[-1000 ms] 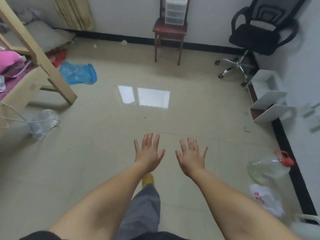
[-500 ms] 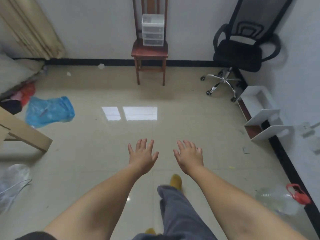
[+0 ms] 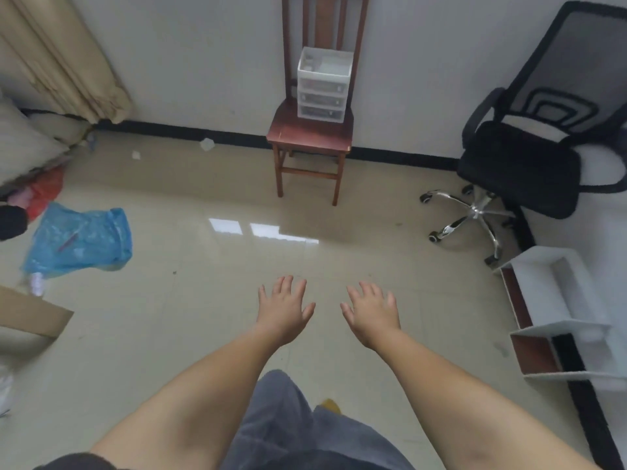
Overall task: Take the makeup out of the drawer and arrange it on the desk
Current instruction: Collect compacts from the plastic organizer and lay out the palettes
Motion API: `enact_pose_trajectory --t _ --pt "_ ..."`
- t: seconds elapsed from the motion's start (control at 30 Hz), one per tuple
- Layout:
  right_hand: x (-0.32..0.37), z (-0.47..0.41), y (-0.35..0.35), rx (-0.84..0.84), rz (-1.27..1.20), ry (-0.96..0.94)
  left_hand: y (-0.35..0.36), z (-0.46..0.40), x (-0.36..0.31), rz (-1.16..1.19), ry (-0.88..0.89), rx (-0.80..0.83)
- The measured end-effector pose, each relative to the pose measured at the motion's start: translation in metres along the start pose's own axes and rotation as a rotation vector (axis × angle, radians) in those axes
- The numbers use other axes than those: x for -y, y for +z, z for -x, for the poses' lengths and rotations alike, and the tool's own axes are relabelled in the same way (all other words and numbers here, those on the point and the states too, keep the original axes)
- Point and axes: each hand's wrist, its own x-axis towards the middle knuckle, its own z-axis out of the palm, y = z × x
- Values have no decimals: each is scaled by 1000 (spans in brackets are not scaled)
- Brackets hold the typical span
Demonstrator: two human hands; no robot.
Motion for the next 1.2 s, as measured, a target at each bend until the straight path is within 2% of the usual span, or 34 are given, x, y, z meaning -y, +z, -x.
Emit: enact_pose_trajectory --t 0.2,0.47,0.7,1.2 --pt "-3 -140 -42 5 -25 -47 -43 -136 21 -7 -33 18" --pt "-1 -351 -138 -29 -94 57 -156 -354 65 -19 37 -28" --pt "-14 -499 -214 -28 -127 91 -225 -503 74 -40 71 -40" --pt "-93 -855 -349 7 7 -70 -344 -825 59 76 -81 -77"
